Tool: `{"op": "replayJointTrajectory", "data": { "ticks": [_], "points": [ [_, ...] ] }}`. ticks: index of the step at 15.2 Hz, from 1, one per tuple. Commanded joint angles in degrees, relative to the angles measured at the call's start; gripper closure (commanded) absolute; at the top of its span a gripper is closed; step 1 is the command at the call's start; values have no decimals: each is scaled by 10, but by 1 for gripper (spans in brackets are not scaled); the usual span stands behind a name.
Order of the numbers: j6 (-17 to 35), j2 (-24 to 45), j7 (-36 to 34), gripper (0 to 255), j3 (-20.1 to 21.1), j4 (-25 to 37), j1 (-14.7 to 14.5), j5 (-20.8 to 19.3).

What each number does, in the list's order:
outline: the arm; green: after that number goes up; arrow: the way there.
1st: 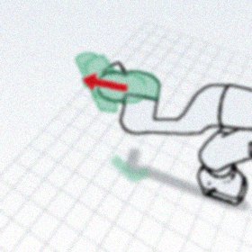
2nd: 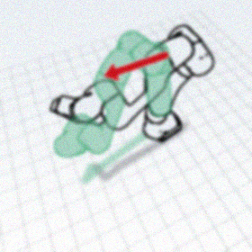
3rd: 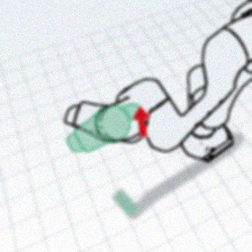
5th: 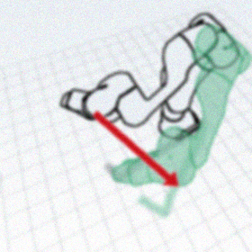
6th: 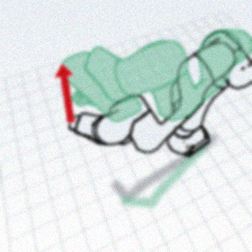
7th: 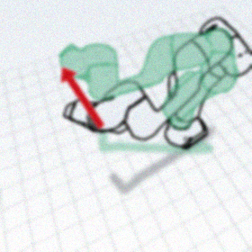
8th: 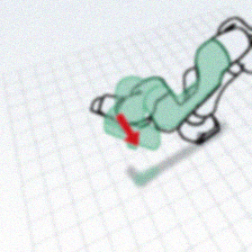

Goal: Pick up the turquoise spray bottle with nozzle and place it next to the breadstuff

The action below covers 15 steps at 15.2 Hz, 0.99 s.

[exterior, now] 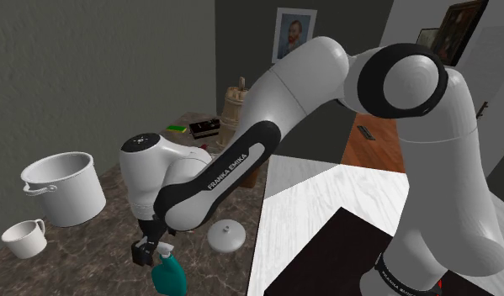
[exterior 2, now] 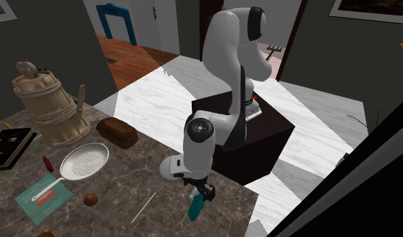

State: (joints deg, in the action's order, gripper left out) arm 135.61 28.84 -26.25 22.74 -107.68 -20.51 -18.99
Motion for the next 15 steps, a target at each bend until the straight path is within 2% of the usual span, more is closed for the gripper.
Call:
{"op": "replayJointTrajectory", "data": {
  "ticks": [1, 9, 10, 15],
  "points": [
    [8, 10, -4, 0, -4, 2, -3, -5],
    [8, 10, -4, 0, -4, 2, -3, -5],
    [8, 10, -4, 255, -4, 2, -3, -5],
    [8, 10, -4, 255, -4, 2, -3, -5]
  ]
}}
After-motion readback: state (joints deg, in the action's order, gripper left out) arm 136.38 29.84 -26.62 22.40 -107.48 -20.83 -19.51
